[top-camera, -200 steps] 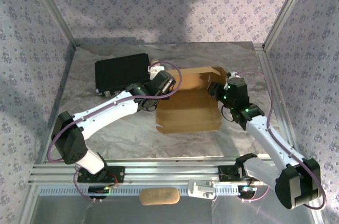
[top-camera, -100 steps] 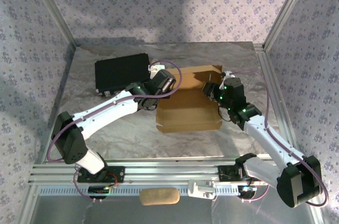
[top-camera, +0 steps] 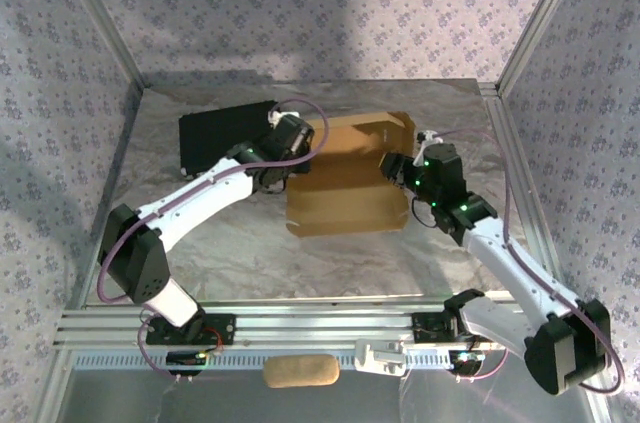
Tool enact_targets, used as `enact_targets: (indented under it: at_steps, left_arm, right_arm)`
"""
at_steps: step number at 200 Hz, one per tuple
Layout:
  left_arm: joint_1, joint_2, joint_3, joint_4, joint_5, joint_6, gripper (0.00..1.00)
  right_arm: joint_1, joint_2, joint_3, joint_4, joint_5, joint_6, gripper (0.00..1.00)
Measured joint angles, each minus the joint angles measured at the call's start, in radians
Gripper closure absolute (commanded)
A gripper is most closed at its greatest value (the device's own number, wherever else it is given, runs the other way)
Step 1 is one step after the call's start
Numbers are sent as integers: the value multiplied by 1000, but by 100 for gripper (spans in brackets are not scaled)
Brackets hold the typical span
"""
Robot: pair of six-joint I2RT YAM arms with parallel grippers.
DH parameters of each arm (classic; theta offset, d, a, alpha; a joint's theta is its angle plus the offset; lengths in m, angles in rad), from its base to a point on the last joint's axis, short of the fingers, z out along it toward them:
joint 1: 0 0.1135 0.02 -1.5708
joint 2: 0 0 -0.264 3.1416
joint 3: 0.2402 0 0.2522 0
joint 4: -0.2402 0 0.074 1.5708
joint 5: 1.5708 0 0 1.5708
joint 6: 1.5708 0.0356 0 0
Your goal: Fold the paper box
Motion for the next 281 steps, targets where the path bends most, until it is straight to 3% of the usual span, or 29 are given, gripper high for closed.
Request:
enact_targets:
  at_steps: [61,98,174,281]
  left_arm:
    - [215,0,26,26,293,211,100]
    - [275,1,43,23,429,330,100]
    - [286,46,50,-3,551,445,100]
    - [291,66,74,-22,591,450,100]
  right_arm:
    - [-219,-123,65,-97,-257,-118,53]
    - [-378,-26,65,-58,-450,-163,63]
    - [-374,125,73,60,-720,-289,69]
    - [-292,94,85,50,-740,-366,68]
